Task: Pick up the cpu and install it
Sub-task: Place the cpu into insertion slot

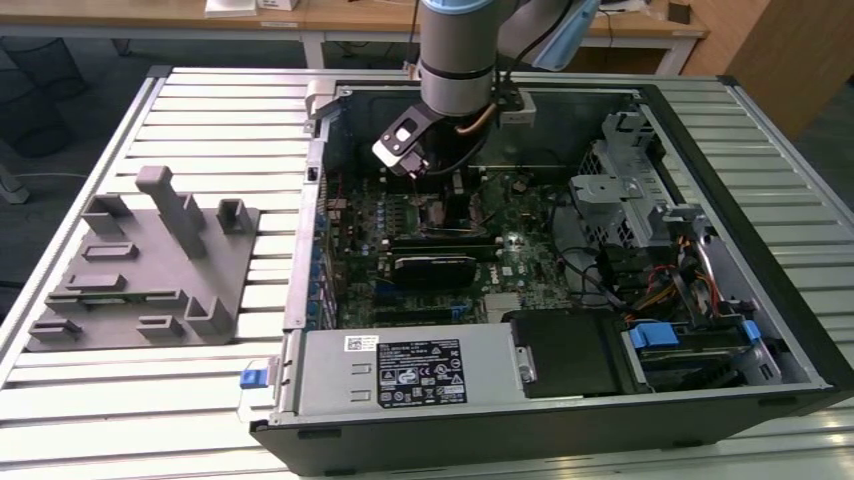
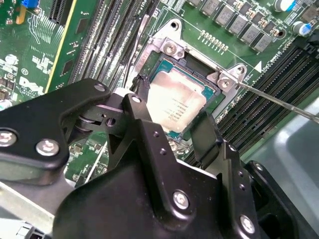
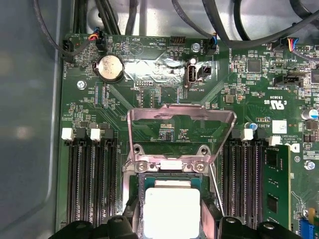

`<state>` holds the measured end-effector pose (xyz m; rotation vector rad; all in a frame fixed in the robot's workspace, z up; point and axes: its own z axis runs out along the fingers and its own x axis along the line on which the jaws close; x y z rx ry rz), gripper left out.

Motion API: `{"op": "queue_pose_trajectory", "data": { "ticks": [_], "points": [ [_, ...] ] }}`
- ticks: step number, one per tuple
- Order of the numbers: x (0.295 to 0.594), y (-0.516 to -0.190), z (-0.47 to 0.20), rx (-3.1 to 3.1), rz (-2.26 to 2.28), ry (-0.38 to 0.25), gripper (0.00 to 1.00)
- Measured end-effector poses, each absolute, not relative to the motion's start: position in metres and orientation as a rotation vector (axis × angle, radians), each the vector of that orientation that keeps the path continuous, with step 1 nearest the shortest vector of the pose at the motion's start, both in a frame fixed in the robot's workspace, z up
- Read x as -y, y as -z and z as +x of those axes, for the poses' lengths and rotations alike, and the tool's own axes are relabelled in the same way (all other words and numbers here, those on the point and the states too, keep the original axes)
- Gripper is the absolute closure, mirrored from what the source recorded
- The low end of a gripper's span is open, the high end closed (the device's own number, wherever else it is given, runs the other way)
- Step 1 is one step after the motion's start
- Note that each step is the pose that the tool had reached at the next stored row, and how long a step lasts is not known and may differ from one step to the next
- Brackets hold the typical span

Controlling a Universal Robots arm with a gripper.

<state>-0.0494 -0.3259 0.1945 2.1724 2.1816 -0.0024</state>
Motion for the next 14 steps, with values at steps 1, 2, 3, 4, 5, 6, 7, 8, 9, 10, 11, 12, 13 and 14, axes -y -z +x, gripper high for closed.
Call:
{"op": "queue_pose_trajectory", "data": {
  "ticks": [1, 2, 3, 4, 5, 6, 7, 8, 9, 10, 11, 12, 13, 14],
  "points": [
    [0.3263, -0.1945, -0.0494, -2.183, 2.174, 0.0, 0.39],
    [0.3265, -0.1946, -0.0494, -2.183, 2.174, -0.001, 0.39],
    [0.3265, -0.1945, -0.0494, -2.183, 2.174, -0.001, 0.39],
    [0.3265, -0.1945, -0.0494, -2.183, 2.174, -0.001, 0.39],
    [0.3265, -0.1945, -0.0494, -2.183, 2.174, -0.001, 0.39],
    [0.3265, -0.1945, -0.0494, -2.183, 2.174, -0.001, 0.39],
    [0.3265, -0.1946, -0.0494, -2.183, 2.174, -0.001, 0.39],
    [0.3265, -0.1946, -0.0494, -2.183, 2.174, -0.001, 0.39],
    [0.3265, -0.1946, -0.0494, -2.183, 2.174, -0.001, 0.39],
    [0.3265, -0.1946, -0.0494, -2.183, 2.174, -0.001, 0.41],
    [0.3266, -0.1946, -0.0495, -2.183, 2.174, -0.001, 0.47],
    [0.3265, -0.1946, -0.0495, -2.183, 2.174, -0.001, 0.47],
    [0.3266, -0.1946, -0.0495, -2.183, 2.174, -0.001, 0.47],
    [0.3266, -0.1946, -0.0495, -2.183, 2.174, -0.001, 0.47]
  ]
}}
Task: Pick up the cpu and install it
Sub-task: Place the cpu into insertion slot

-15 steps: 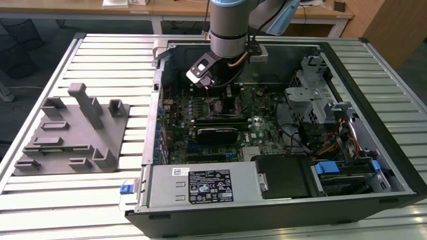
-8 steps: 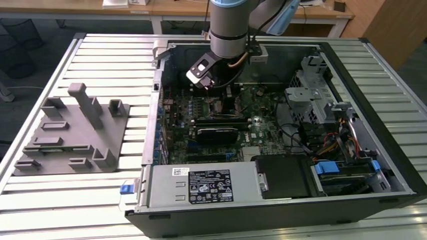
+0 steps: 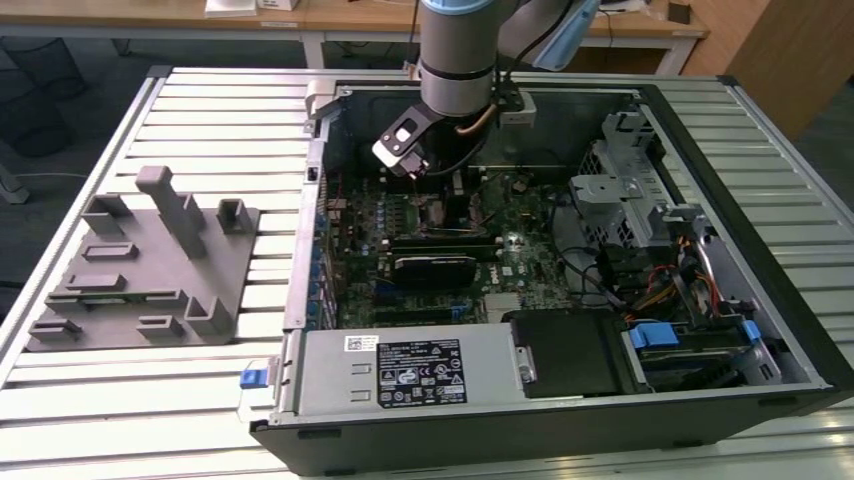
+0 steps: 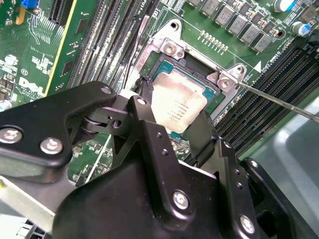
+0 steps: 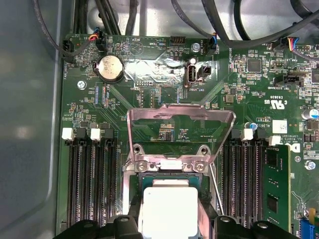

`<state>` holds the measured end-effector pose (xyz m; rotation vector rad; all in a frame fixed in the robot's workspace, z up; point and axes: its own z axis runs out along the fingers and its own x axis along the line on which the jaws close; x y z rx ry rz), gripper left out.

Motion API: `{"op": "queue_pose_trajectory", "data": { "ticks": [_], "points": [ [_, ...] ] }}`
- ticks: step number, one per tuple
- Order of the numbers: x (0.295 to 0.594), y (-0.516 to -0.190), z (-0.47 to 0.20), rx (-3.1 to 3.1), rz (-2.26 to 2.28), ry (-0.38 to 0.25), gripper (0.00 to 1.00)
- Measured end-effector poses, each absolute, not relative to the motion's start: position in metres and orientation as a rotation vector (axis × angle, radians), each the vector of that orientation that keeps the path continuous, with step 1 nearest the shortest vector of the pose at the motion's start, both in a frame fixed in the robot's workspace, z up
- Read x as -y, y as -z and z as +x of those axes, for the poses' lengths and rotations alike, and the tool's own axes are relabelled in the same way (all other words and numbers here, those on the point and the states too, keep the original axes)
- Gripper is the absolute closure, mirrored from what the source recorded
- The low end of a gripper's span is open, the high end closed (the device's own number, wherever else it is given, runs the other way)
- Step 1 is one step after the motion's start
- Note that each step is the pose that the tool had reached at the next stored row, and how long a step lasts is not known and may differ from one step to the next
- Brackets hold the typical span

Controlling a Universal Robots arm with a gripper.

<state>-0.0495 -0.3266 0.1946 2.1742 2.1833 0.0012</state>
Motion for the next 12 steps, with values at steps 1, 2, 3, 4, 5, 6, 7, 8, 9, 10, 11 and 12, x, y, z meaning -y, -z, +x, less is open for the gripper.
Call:
{"op": "queue_pose_trajectory", "data": {
  "ticks": [1, 2, 3, 4, 5, 6, 7, 8, 9, 10, 11, 12],
  "points": [
    [0.3265, -0.1946, -0.0495, -2.183, 2.174, -0.001, 0.47],
    [0.3265, -0.1946, -0.0494, -2.183, 2.174, -0.002, 0.47],
    [0.3265, -0.1946, -0.0495, -2.183, 2.174, -0.002, 0.47],
    [0.3265, -0.1946, -0.0494, -2.183, 2.174, -0.002, 0.47],
    [0.3265, -0.1946, -0.0493, -2.184, 2.174, -0.002, 0.47],
    [0.3265, -0.1946, -0.0493, -2.183, 2.174, -0.002, 0.47],
    [0.3265, -0.1946, -0.0492, -2.183, 2.174, -0.002, 0.47],
    [0.3265, -0.1946, -0.0492, -2.183, 2.174, -0.002, 0.47],
    [0.3265, -0.1946, -0.0492, -2.183, 2.174, -0.002, 0.47],
    [0.3265, -0.1946, -0.0492, -2.183, 2.174, -0.002, 0.47],
    [0.3265, -0.1946, -0.0491, -2.183, 2.174, -0.002, 0.47],
    [0.3265, -0.1946, -0.0491, -2.183, 2.174, -0.002, 0.47]
  ]
}}
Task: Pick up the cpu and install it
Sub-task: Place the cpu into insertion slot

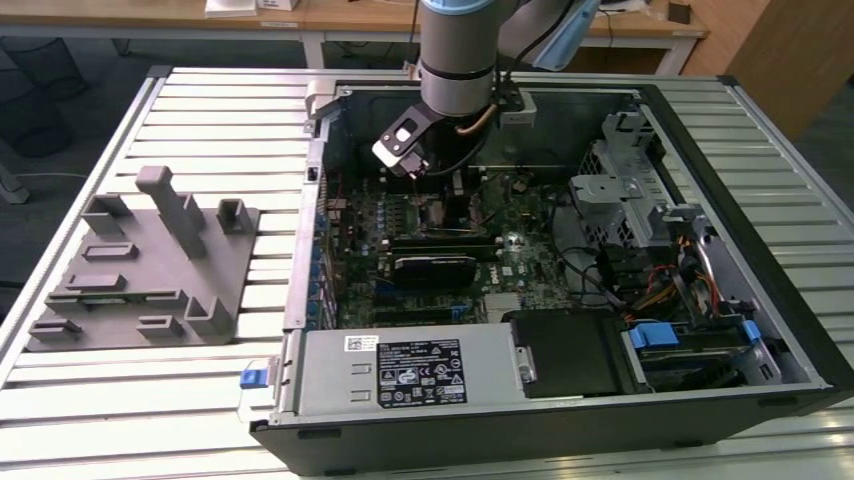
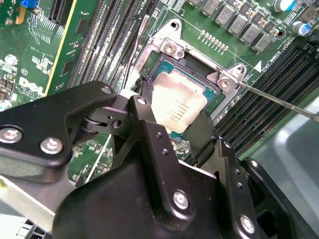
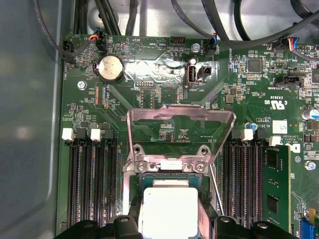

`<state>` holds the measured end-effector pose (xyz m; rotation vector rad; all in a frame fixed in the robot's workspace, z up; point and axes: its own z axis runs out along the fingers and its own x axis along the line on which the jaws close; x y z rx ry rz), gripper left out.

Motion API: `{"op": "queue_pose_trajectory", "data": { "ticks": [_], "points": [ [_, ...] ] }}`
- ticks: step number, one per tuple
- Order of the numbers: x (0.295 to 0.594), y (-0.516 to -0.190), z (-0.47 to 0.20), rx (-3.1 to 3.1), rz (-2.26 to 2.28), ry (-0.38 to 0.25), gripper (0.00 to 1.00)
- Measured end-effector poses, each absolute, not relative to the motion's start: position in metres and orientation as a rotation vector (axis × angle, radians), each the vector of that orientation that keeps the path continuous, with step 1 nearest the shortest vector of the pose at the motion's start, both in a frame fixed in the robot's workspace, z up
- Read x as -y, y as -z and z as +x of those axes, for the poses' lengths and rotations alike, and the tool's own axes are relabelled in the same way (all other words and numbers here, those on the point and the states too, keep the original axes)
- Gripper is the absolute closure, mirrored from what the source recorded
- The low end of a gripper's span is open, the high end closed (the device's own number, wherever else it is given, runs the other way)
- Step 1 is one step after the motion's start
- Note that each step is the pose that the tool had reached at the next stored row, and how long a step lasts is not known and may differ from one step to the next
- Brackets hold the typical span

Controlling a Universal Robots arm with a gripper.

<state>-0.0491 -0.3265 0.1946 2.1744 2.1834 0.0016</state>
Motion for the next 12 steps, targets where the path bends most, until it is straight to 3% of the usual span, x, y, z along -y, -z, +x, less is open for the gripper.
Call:
{"op": "queue_pose_trajectory", "data": {
  "ticks": [3, 4, 12],
  "points": [
    [0.3265, -0.1945, -0.049, -2.184, 2.174, -0.002, 0.46],
    [0.3265, -0.1945, -0.049, -2.183, 2.174, -0.002, 0.4],
    [0.3265, -0.2009, -0.0489, -2.183, 2.174, -0.002, 0.4]
  ]
}}
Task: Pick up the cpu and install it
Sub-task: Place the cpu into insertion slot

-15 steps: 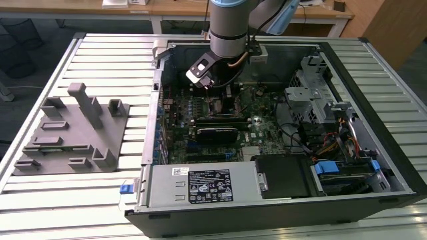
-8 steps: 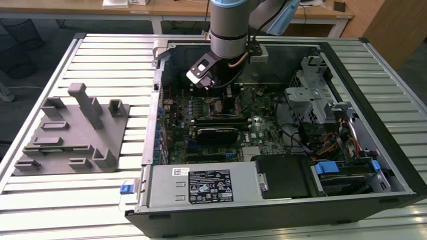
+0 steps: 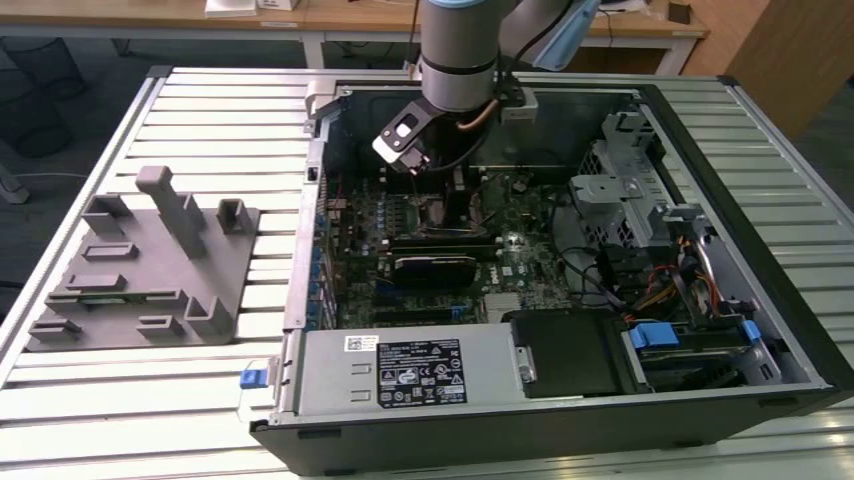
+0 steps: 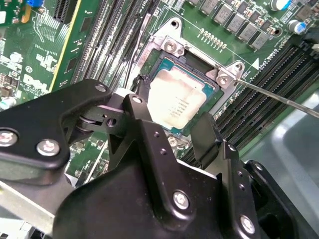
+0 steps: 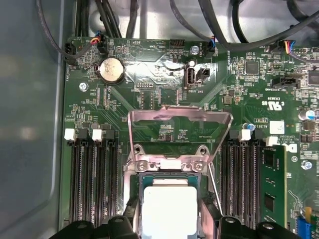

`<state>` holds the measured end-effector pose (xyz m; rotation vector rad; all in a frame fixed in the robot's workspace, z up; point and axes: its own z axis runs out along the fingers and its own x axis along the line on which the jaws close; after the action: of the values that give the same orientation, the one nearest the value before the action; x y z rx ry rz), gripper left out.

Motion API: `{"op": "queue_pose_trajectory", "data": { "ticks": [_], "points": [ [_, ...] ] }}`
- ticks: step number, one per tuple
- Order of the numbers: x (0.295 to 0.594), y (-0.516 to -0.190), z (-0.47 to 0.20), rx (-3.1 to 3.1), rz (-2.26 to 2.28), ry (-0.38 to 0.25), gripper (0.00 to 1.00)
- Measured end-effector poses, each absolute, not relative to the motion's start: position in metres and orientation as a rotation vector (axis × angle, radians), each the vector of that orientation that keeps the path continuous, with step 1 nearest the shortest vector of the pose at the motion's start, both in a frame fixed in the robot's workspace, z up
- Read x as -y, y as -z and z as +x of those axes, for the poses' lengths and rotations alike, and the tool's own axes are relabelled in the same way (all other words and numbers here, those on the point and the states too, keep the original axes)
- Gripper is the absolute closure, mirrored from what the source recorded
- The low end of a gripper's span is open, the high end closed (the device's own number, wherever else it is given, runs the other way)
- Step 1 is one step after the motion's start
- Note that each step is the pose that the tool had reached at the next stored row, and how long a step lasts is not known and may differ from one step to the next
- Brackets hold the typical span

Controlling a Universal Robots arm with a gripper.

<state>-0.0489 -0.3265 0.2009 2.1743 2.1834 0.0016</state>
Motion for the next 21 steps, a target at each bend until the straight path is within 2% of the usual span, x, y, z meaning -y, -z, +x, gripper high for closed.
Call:
{"op": "queue_pose_trajectory", "data": {
  "ticks": [10, 12, 15, 18, 19, 21],
  "points": [
    [0.3265, -0.2028, -0.0489, -2.183, 2.174, -0.002, 0.41],
    [0.3265, -0.2028, -0.0489, -2.183, 2.174, -0.002, 0.54],
    [0.3265, -0.2028, -0.0489, -2.183, 2.174, -0.002, 0.6],
    [0.3265, -0.2029, -0.0489, -2.183, 2.174, -0.002, 0.77],
    [0.3265, -0.2029, -0.0489, -2.183, 2.174, -0.002, 0.77],
    [0.3265, -0.2029, -0.0489, -2.183, 2.174, -0.002, 0.89]
  ]
}}
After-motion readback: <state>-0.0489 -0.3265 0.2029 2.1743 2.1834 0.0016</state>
